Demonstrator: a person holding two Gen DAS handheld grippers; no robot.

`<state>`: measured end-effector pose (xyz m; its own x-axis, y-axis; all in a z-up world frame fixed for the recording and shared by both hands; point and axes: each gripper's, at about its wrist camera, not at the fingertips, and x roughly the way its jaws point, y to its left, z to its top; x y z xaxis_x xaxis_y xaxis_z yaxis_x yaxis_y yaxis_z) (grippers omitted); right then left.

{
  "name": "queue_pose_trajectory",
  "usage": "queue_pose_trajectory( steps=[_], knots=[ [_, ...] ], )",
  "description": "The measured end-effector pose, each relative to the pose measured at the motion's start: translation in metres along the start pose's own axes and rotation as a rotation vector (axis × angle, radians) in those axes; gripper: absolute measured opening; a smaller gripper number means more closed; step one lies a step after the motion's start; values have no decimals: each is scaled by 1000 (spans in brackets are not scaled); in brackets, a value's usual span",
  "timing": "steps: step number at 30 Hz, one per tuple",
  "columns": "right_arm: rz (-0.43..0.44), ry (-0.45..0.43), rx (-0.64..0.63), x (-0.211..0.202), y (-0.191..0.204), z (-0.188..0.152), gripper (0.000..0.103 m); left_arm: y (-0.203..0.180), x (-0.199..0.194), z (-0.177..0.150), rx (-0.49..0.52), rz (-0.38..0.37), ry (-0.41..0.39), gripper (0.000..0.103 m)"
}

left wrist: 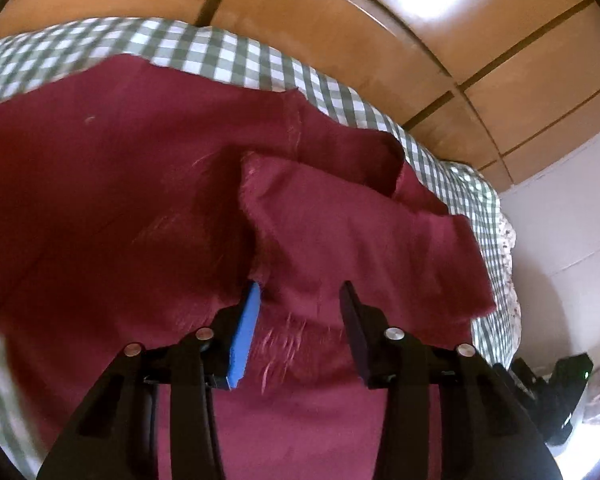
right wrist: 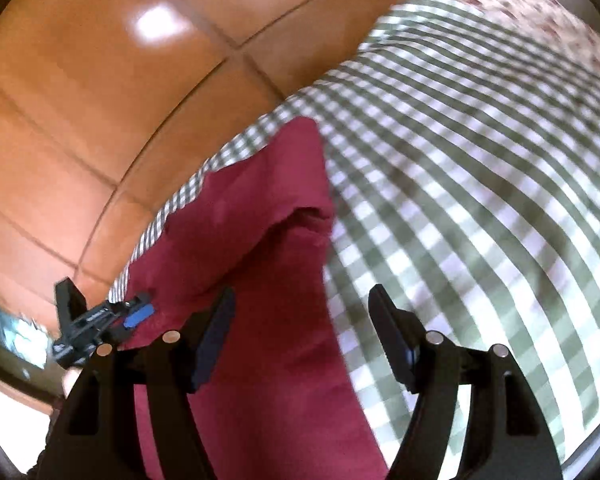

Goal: Fold small clothes

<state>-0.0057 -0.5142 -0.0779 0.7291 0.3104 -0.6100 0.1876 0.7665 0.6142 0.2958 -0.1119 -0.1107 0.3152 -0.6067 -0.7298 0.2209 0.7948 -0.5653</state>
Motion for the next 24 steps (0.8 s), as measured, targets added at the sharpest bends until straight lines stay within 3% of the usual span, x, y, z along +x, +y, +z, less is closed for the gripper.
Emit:
queue_pose_trajectory(
  steps=[3,9,12,15,18,22,24],
  knots=[
    [61,6,51,8,-2,6,69,-7,1,9,31,2,-16,3],
    [172,3,98,38,14,25,70,-17,-64,13,70,-63,-182,2],
    [204,-2,91,50,22,30,70,-12,-84,6,95,-22,-214,2],
    [206,12,90,65,22,32,70,4,-80,0,111,77,-190,2],
    [148,56,71,80,20,28,68,24,-62,-11,97,147,-134,2],
    [108,101,-57,66,33,16,67,33,-45,-22,119,181,-102,2],
    [118,71,-158,52,53,15,67,31,-44,-24,145,187,-116,2]
  ],
)
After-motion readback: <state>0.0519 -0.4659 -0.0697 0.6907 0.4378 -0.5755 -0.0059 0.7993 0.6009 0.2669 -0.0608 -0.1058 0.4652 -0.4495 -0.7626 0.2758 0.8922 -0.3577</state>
